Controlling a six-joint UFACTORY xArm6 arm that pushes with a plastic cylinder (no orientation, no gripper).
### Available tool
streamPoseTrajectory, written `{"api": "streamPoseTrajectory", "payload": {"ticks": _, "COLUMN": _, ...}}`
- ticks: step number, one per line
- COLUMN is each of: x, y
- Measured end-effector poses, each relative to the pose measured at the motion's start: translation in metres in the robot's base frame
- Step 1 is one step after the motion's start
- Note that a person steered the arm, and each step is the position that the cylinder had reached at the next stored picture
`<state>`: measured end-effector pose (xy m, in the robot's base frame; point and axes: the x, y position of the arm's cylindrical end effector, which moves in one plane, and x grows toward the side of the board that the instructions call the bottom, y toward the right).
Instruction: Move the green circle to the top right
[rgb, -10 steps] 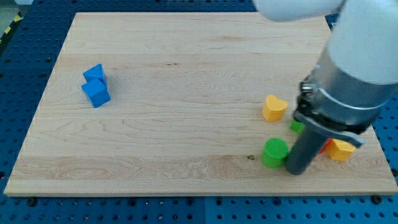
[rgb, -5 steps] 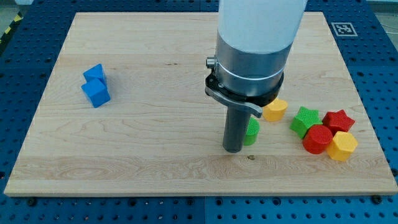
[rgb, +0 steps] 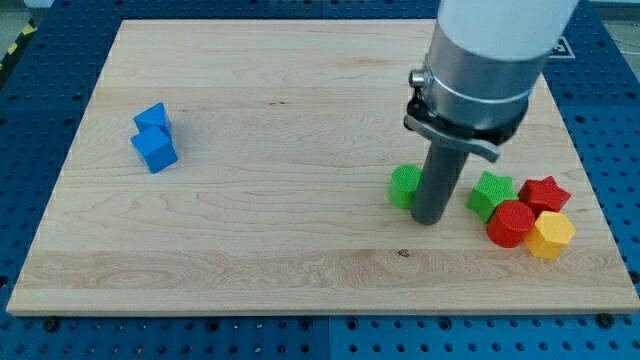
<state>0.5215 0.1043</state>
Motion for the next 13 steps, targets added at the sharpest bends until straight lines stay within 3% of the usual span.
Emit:
{"api": "streamPoseTrajectory", "payload": {"ticks": 4, "x": -0.049, "y": -0.05}}
{"api": "streamPoseTrajectory", "payload": {"ticks": 10, "x": -0.191, "y": -0.089}}
{"api": "streamPoseTrajectory", "payload": {"ticks": 13, "x": -0.191, "y": 0.0}}
